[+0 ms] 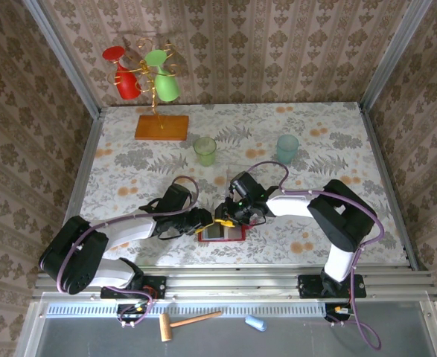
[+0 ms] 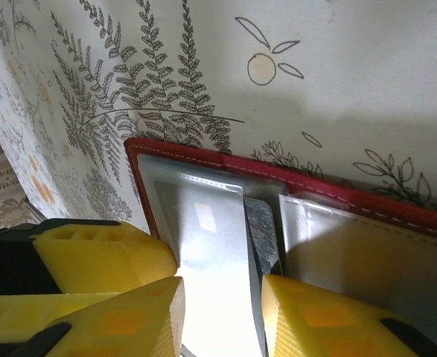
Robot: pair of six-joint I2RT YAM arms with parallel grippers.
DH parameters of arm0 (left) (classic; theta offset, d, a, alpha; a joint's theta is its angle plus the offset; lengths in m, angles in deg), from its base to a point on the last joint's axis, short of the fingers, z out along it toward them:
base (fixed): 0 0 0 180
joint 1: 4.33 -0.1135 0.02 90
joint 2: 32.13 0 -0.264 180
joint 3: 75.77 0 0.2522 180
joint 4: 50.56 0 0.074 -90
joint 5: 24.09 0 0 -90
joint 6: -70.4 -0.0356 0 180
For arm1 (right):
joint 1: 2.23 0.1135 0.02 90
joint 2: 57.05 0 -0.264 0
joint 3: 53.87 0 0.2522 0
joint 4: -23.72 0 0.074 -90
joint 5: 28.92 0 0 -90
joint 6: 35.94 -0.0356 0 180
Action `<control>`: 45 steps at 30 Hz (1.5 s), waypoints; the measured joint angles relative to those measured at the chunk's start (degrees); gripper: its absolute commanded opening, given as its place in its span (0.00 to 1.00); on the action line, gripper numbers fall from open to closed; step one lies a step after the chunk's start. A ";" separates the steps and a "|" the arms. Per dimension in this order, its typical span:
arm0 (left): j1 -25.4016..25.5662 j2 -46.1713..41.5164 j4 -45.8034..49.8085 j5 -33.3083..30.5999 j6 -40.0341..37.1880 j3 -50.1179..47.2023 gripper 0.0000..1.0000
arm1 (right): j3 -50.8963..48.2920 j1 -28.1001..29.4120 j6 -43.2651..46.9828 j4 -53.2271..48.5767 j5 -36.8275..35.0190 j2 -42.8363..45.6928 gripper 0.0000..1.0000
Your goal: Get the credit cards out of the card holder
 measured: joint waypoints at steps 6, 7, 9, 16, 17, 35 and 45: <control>0.00 0.00 -0.46 0.04 0.02 -0.22 0.40 | 0.24 0.00 0.04 -0.22 -0.22 -0.02 0.36; 0.00 0.00 -0.48 0.04 0.02 -0.22 0.40 | 0.24 0.00 0.04 -0.35 -0.26 -0.02 0.36; 0.00 0.00 -0.50 0.07 0.02 -0.22 0.40 | 0.24 0.00 0.11 -0.63 -0.37 -0.02 0.37; 0.00 0.00 -0.72 0.04 0.02 -0.26 0.40 | 0.26 0.00 0.55 -1.92 -1.05 0.33 0.37; 0.00 0.00 -0.72 0.04 0.02 -0.26 0.40 | 0.28 0.00 0.66 -2.27 -1.31 0.46 0.37; 0.00 -1.14 -0.87 -0.02 0.20 -0.63 0.41 | 0.35 -0.59 2.49 -4.85 -2.14 2.23 0.37; 0.00 -3.72 2.43 -0.87 -0.35 1.11 0.32 | -0.48 -1.53 3.48 -5.25 -2.43 7.28 0.34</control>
